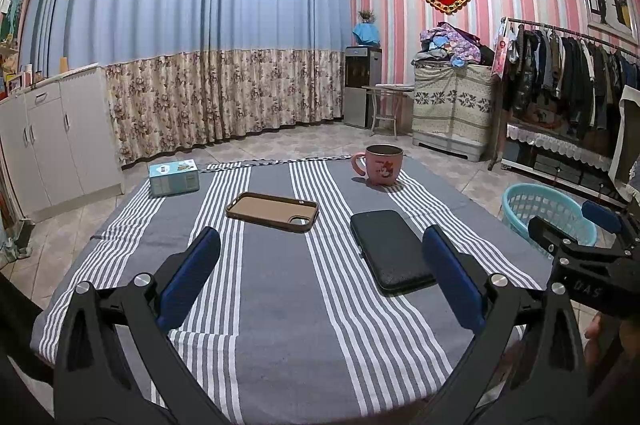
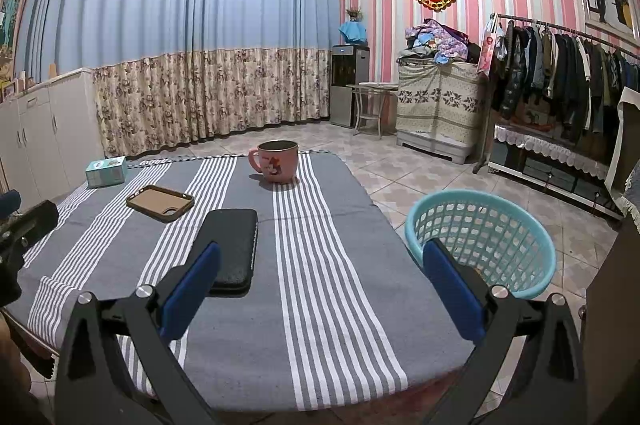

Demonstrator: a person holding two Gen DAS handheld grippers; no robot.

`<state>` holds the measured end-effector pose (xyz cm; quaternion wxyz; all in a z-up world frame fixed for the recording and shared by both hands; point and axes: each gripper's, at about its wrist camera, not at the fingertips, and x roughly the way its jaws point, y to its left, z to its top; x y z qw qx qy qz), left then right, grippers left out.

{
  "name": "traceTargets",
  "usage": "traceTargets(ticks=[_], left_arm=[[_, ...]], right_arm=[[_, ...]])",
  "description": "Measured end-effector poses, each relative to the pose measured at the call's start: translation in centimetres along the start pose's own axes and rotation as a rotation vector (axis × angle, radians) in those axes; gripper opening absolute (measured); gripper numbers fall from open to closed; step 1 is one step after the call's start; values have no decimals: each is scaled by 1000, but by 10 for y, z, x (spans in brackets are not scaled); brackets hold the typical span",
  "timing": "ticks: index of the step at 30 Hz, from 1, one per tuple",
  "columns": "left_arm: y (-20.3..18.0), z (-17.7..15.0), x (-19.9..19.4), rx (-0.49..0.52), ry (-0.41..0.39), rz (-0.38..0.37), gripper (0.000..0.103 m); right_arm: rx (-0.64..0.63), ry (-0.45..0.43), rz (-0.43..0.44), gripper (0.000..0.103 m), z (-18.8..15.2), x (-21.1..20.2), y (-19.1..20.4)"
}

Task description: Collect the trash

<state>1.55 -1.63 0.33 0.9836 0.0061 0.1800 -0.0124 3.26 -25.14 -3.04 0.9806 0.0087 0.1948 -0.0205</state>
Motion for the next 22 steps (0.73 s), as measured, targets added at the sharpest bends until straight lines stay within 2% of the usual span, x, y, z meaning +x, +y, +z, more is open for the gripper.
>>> traceTargets(ticks=[22], left_arm=[[2, 2, -8, -5, -1, -22, 98]], right_arm=[[1, -4, -12, 99, 4, -1, -3]])
